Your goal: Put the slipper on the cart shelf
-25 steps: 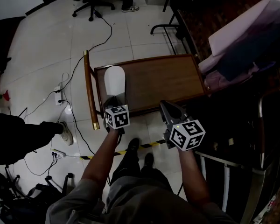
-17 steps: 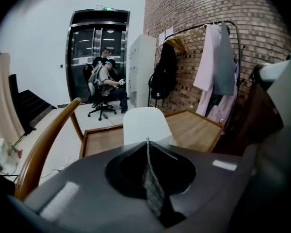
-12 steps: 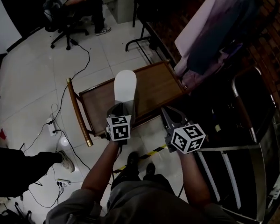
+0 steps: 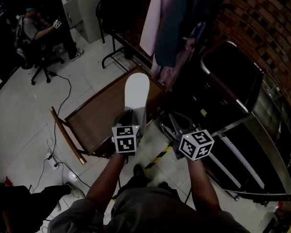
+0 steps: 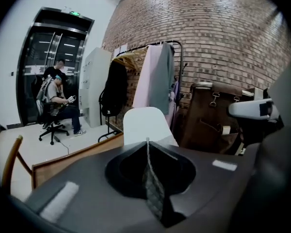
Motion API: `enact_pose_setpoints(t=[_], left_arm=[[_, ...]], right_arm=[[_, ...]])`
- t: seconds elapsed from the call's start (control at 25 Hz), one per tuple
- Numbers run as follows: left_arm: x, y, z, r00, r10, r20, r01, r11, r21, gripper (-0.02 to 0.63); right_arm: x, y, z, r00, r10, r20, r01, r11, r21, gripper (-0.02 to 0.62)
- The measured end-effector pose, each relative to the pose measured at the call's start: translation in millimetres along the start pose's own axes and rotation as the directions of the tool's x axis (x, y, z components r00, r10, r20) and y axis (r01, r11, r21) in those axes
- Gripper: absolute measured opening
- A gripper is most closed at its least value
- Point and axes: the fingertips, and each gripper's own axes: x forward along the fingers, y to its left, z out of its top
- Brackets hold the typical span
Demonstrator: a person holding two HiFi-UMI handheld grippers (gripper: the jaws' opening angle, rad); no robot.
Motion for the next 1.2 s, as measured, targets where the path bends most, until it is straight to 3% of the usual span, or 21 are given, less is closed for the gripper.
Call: enact_pose_setpoints(t=[0.32,0.68,0.92,1.2], left_arm=[[-29,-105,-7,0.995,-0.104,-0.003,0.104,0.993,0.065,0.017],[-86,-247,-51,0.977,-0.213,-0.021,0.214,0.970,0.115,0.017],[-120,-331,-82,0.946,-0.318,-0.059,0.323,0.932,0.162,0.017],[-144,-421,-116,0.895,-0.429,-0.124,0.447,0.867,0.222,0.017]], right_arm=[[-105,-34,-3,0.992,-0.097,0.081,0.094,0.995,0.037,-0.002],[-254,-69,-18,0.968,-0.210,0.134,0.203,0.977,0.062,-0.002],[-335,-83,-31,0.940,-0.299,0.166,0.286,0.953,0.098,-0.002],[-428,-104,-49,0.884,-0.425,0.193,0.402,0.903,0.151,-0.002]])
